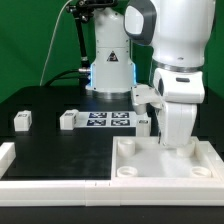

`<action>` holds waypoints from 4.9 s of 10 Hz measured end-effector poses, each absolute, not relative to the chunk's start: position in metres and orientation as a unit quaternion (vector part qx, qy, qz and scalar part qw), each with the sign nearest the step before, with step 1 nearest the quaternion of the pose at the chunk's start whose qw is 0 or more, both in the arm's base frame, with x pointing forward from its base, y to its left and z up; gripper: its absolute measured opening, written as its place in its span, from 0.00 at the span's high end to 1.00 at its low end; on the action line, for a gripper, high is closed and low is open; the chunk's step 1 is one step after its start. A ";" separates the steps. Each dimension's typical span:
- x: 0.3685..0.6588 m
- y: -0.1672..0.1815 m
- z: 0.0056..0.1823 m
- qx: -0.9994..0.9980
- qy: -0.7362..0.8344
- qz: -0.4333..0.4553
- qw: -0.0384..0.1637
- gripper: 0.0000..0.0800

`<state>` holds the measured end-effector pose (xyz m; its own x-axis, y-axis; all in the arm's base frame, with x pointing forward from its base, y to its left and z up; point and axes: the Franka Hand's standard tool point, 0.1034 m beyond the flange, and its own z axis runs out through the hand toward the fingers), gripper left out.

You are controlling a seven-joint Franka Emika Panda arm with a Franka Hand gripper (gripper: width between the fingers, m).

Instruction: Assemble one leg

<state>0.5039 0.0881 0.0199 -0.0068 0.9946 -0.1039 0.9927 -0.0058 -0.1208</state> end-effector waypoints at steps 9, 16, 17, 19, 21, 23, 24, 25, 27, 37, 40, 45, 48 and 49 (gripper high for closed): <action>0.502 0.087 0.020 -0.704 -0.706 0.082 0.007 0.23; 0.493 0.085 0.036 -0.713 -0.696 0.088 0.000 0.19; 0.487 0.082 0.048 -0.716 -0.692 0.088 -0.007 0.19; 0.474 0.083 0.066 -0.736 -0.670 0.092 -0.017 0.19; 0.473 0.083 0.062 -0.737 -0.669 0.094 -0.015 0.19; 0.472 0.085 0.062 -0.808 -0.582 0.090 -0.019 0.19; 0.472 0.086 0.062 -0.825 -0.557 0.090 -0.022 0.19; 0.472 0.087 0.062 -0.851 -0.518 0.088 -0.024 0.19; 0.464 0.094 0.059 -0.904 -0.419 0.079 -0.031 0.19; 0.429 0.117 0.050 -0.976 -0.190 0.101 -0.043 0.19; 0.421 0.119 0.050 -0.953 -0.178 0.230 -0.080 0.19; 0.412 0.119 0.040 -0.890 -0.152 0.416 -0.108 0.19; 0.413 0.123 0.031 -0.890 -0.155 0.415 -0.106 0.19; 0.411 0.125 0.028 -0.888 -0.157 0.418 -0.107 0.19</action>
Offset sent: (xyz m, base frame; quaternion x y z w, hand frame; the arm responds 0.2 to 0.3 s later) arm 0.0000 0.0000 0.0000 0.0000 0.0000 0.0000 1.0000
